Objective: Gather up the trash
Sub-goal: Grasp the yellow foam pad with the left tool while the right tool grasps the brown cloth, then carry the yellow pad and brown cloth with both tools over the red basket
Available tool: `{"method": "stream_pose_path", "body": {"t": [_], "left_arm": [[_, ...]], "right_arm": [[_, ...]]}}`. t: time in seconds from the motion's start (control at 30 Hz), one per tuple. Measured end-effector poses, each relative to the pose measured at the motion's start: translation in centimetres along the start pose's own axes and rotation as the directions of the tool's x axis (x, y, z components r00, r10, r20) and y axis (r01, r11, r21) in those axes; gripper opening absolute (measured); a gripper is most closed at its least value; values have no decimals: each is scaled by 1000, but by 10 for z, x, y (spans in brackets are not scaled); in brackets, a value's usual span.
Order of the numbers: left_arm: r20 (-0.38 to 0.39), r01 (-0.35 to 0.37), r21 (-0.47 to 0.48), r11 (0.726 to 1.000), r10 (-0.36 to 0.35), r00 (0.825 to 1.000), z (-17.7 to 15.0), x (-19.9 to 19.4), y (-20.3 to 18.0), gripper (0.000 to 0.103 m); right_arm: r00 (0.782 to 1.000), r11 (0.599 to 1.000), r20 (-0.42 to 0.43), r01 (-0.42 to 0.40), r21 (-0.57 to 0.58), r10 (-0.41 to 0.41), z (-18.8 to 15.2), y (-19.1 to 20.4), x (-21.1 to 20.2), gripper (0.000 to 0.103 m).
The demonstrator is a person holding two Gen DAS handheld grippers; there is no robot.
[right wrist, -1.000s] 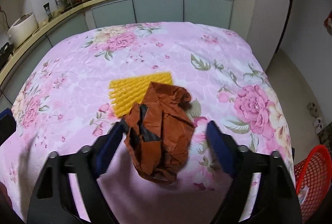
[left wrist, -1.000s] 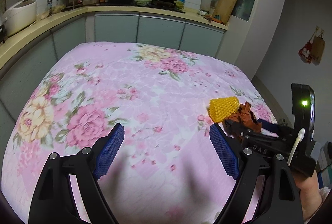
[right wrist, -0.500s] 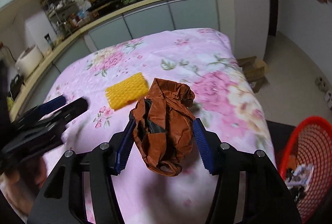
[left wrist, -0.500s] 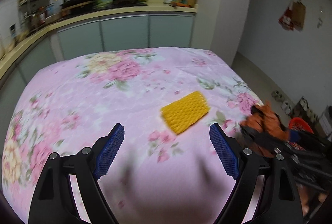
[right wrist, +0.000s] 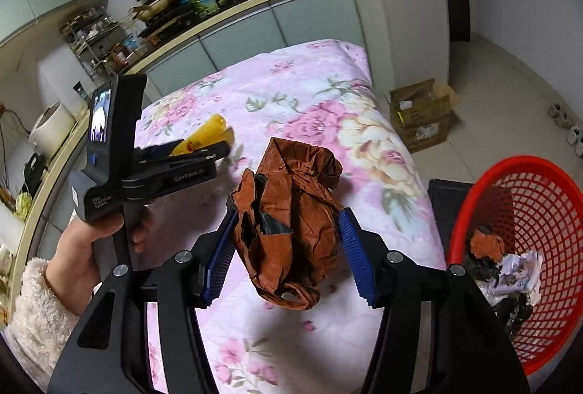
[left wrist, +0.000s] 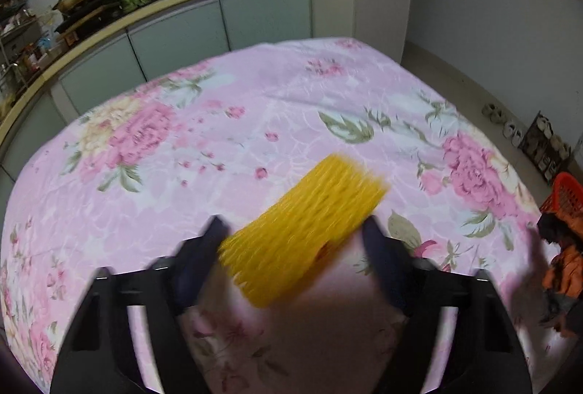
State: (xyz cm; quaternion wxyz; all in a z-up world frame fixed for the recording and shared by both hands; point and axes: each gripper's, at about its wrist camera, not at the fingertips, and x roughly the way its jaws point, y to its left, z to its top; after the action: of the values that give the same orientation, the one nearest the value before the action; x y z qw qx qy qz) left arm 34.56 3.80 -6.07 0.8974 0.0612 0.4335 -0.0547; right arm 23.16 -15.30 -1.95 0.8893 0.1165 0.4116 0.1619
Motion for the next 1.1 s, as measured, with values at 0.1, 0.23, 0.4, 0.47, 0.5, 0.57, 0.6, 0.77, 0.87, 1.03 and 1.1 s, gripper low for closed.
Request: {"method": "stream_pose_path", "body": {"t": [0.1,0.23,0.4,0.47,0.5,0.57,0.6,0.77,0.87,1.03,1.1], "left_arm": [[8,6,-11,1000,-6,1000,0,-2,2,42],[13,14,-26,1000,-14,1000,0,-3,4,23],[20,41,-41,998,-41,999,-3,-7,7,10],[24,55,-46,997,-54,998,-5,-11,8,10],[27,63,-47,997,-62,998,-8,-15,8,9],[35,76,-46,996,-74,997,-13,-22,8,9],[43,84,-45,995,-82,996,-17,-28,8,9],[72,72,-31,997,-70,995,-33,-57,6,9],[90,42,-23,999,-40,995,-43,-75,2,9],[123,5,-36,999,0,992,-53,-101,0,9],[138,-10,-41,999,15,990,-56,-111,-1,9]], "right_arm": [[1000,1000,2,0,10,0,-1,-5,-1,54],[1000,1000,-2,-5,15,5,-3,-5,-1,54],[1000,1000,-1,-7,17,7,-4,-5,-2,54],[1000,1000,2,-7,15,7,-5,-5,-3,54],[1000,1000,3,-6,14,6,-5,-6,-4,54],[1000,1000,3,-8,14,8,-5,-6,-4,54],[1000,1000,3,-7,13,7,-5,-6,-4,54],[1000,1000,9,-13,13,13,-7,-6,-7,54],[1000,1000,21,-21,9,21,-8,-4,-11,54],[999,1000,41,-25,-5,25,-11,0,-21,54],[998,1000,50,-26,-13,27,-12,2,-27,54]]}}
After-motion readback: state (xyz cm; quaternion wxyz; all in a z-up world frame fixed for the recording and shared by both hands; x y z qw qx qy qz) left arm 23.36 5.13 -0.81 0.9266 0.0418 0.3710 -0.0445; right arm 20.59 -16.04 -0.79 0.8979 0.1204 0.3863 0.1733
